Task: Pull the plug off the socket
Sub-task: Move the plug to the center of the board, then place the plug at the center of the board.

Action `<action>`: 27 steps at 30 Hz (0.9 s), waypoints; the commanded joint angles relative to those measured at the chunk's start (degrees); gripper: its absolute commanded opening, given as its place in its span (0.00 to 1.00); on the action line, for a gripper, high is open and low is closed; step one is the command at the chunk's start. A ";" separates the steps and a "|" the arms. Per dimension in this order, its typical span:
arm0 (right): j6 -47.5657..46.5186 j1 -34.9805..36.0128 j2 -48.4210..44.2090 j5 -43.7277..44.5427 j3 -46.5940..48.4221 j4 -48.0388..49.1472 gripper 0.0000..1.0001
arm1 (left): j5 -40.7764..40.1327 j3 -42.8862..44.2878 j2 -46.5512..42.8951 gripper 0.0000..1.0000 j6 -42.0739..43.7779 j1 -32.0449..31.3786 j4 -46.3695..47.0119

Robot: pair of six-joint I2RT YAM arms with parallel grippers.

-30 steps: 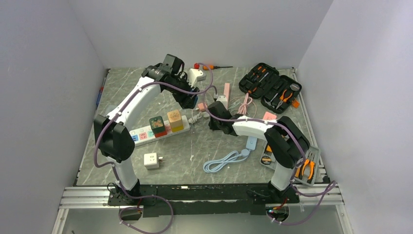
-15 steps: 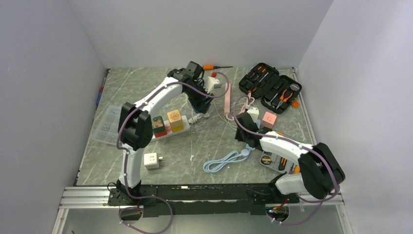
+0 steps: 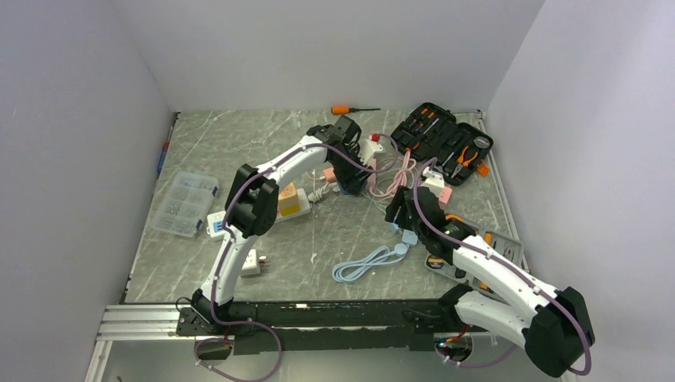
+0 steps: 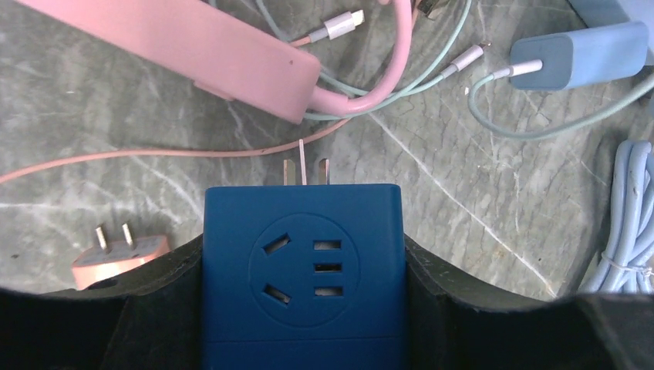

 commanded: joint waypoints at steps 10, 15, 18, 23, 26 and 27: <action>0.01 -0.17 -6.12 -1.61 -0.38 0.94 0.70 | 5.12 -3.35 1.49 0.50 -6.23 -3.90 6.55; -0.04 -0.24 -6.27 -1.77 -0.17 0.36 0.75 | 7.11 -4.11 -1.84 0.99 -5.90 -4.07 4.74; -0.13 -0.22 -6.73 -1.72 -0.10 0.42 0.76 | 5.70 -4.12 -5.88 0.99 -5.03 -3.48 2.76; -0.54 -0.08 -6.26 -2.56 -0.23 1.76 0.79 | 6.13 -2.45 -13.00 0.99 -5.60 -1.52 -2.15; -1.29 -0.01 -5.12 -3.37 0.34 3.51 0.79 | 5.72 -0.43 -17.06 0.99 -5.05 0.28 -6.55; -1.60 0.00 -3.87 -3.68 0.80 3.89 0.80 | 5.72 -0.34 -18.46 0.99 -4.81 1.14 -7.66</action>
